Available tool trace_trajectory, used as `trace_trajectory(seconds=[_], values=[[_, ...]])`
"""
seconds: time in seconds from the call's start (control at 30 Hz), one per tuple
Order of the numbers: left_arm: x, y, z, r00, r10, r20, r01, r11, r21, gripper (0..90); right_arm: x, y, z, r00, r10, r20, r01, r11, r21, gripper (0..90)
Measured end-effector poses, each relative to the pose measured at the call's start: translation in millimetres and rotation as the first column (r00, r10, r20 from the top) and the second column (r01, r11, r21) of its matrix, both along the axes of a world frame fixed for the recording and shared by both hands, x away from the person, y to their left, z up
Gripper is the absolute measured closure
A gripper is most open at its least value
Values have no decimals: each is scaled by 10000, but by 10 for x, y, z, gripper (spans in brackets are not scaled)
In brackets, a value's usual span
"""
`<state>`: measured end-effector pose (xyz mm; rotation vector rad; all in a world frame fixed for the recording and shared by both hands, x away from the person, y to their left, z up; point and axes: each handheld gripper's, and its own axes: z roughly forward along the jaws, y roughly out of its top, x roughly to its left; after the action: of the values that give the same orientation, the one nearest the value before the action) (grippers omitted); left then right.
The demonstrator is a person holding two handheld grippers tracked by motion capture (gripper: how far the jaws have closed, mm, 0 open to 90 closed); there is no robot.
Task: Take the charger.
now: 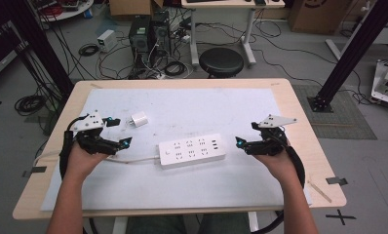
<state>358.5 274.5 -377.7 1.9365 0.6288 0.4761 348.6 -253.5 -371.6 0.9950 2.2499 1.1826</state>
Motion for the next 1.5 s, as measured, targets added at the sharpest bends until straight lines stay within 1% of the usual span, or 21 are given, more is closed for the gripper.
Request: trace_trajectory(seconds=[0.23,0.3,0.57,0.6,0.67,0.7,0.73,0.77,0.8,0.83,0.93,1.0,1.1,1.13,1.17,1.23,1.3,1.37,1.43,1.47,1.5], values=[[24,-23,40,9999,97,127,-96,9998,-154,151,-54,-57,61,10000,-81,58,80,10000,32,172],[54,-23,62,9997,193,166,-192,9998,-28,151,-64,-74,77,9999,-6,116,6,10000,16,172],[321,-47,203,9991,352,223,-358,9990,277,151,-70,-73,84,10000,51,79,-51,10000,-16,172],[360,-48,211,9986,470,251,-476,9986,234,151,-65,-65,84,10000,65,43,-64,10000,-74,172],[444,-39,192,9976,576,390,-567,9981,-248,151,-64,-64,87,10000,83,40,-82,9999,-84,172],[496,-47,180,9975,644,283,-636,9976,-266,151,-61,-61,85,10000,42,28,-42,10000,-38,172],[608,-86,153,9980,625,134,-625,9980,26,151,-59,-59,79,10000,43,19,-43,10000,-12,172],[608,-86,153,9980,625,134,-625,9980,26,151,-55,-58,70,10000,70,15,-69,10000,-37,172],[725,-132,120,9983,581,35,-581,9983,59,151,-51,-54,61,10000,49,-33,-49,10000,-41,172],[725,-132,120,9983,581,35,-581,9983,59,151,-50,-47,53,9999,73,-90,-73,10000,-39,172],[906,-184,76,9986,448,-292,-435,9981,439,151,-47,-27,37,9998,160,-95,-161,9998,-116,172],[1014,-214,60,9989,279,-381,-259,9983,522,152,-48,-13,33,9998,146,-117,-148,9998,-127,172],[1221,-213,7,9971,233,-723,-175,9966,803,152,-49,25,25,9996,172,-231,-176,9997,-151,172],[1221,-213,7,9971,233,-723,-175,9966,803,151,-45,37,21,9995,229,-229,-234,9995,-211,172],[1309,-201,-46,9950,241,-973,-145,9950,985,151,-46,52,17,9993,236,-277,-243,9994,-251,172],[1349,-192,-76,9938,195,-1099,-79,9944,1054,151,-43,71,12,9992,256,-293,-265,9992,-293,172],[1409,-173,-148,9922,187,-1229,-72,9956,936,151,-35,79,6,9992,280,-280,-288,9991,-309,172],[1450,-152,-231,9878,161,-1550,-18,9957,921,151,-31,78,3,9992,295,-262,-303,9990,-332,172],[1478,-147,-313,9835,189,-1799,12,9938,1113,151,-27,80,-9,9992,221,-331,-231,9992,-319,172],[1493,-151,-374,9796,209,-1998,72,9903,1389,151,-26,80,-14,9992,224,-330,-234,9993,-288,172],[1493,-151,-374,9796,209,-1998,72,9903,1389,151,-24,75,-18,9991,241,-337,-251,9992,-311,172]])
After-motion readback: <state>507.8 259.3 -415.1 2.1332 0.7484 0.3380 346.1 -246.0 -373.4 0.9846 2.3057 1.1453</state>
